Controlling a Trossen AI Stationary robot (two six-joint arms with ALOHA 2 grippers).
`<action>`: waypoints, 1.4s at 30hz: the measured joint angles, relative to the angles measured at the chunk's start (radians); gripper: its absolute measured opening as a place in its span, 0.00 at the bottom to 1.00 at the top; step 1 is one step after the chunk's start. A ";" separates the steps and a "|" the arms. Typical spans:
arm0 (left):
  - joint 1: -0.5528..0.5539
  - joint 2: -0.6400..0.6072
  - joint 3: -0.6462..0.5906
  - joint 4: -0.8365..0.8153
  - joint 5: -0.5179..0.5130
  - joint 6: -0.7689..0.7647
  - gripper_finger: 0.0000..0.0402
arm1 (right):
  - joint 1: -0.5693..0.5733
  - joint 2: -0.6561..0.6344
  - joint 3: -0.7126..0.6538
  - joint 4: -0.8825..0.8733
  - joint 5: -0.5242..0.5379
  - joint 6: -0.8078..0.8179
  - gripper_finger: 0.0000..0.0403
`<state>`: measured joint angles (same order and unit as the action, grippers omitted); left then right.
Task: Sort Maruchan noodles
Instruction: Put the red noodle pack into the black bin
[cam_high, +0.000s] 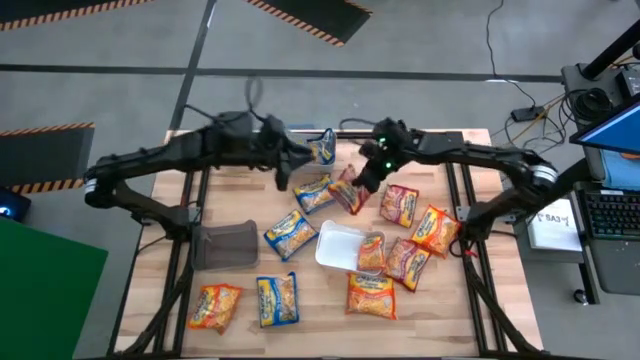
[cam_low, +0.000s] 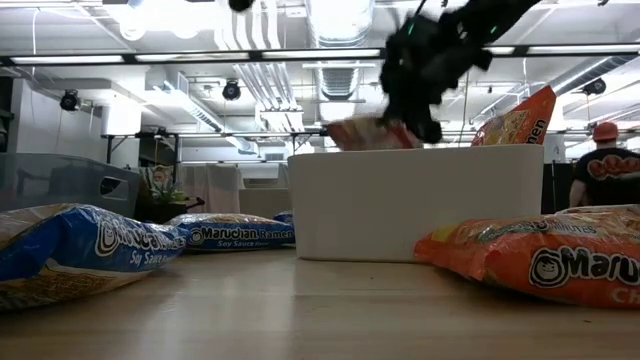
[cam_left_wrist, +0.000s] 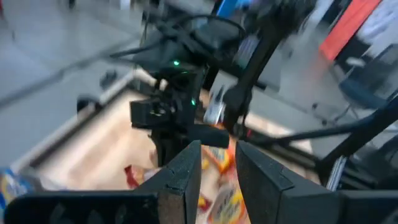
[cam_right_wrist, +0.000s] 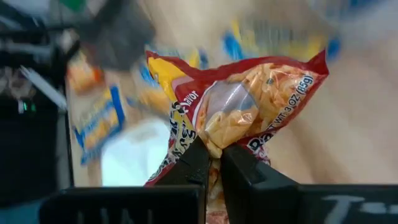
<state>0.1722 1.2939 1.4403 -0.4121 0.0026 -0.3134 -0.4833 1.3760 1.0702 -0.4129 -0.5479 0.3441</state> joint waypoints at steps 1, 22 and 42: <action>0.000 -0.017 0.000 0.017 -0.012 0.021 0.20 | 0.006 -0.032 0.000 0.025 0.023 0.000 0.03; 0.001 0.025 0.000 0.243 -0.138 -0.021 0.44 | 0.144 -0.241 0.003 0.490 0.417 -0.043 0.03; 0.002 0.116 -0.001 0.231 -0.232 0.109 0.65 | 0.145 -0.241 0.003 0.501 0.497 -0.070 0.03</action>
<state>0.1738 1.4100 1.4395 -0.1808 -0.2291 -0.2040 -0.3382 1.1351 1.0733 0.0886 -0.0505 0.2737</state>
